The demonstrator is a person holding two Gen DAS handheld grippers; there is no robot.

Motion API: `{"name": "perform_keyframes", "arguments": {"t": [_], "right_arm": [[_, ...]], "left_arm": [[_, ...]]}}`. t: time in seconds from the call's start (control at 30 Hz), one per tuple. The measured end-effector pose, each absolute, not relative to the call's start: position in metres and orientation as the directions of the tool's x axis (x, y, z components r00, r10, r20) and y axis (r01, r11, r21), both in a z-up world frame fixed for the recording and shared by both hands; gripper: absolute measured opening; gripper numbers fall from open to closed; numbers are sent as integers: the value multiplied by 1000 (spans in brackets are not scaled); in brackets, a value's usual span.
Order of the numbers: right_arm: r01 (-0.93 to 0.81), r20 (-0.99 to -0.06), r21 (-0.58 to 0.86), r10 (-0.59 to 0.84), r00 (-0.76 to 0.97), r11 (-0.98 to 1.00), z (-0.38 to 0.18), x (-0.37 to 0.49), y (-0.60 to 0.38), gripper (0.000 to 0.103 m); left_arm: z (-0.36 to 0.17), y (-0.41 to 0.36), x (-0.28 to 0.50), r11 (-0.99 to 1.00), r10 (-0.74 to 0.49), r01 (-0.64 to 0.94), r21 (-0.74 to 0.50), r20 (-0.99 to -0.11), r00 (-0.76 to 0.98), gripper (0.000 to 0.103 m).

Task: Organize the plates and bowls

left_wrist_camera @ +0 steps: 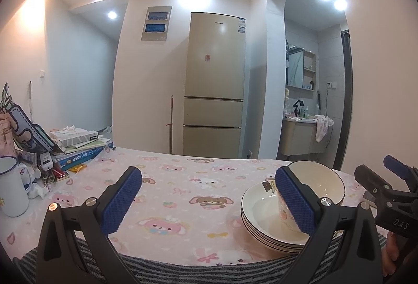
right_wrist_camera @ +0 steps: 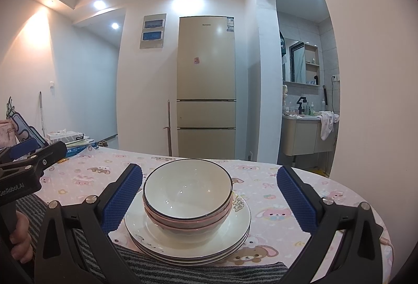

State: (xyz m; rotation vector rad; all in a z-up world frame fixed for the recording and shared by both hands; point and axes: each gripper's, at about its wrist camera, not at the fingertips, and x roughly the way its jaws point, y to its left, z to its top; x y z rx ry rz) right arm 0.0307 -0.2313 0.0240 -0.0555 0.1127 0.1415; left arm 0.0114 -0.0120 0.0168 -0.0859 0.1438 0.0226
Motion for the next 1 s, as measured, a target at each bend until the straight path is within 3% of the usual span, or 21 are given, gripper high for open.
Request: {"name": "perform_keyframes", "arguments": {"t": [1.0], "right_arm": [[-138,-144,-44,130,981,989,26,36,-232,103]], "left_arm": [[18,-7,16,995,29,-44,-86,-169,985,103]]}}
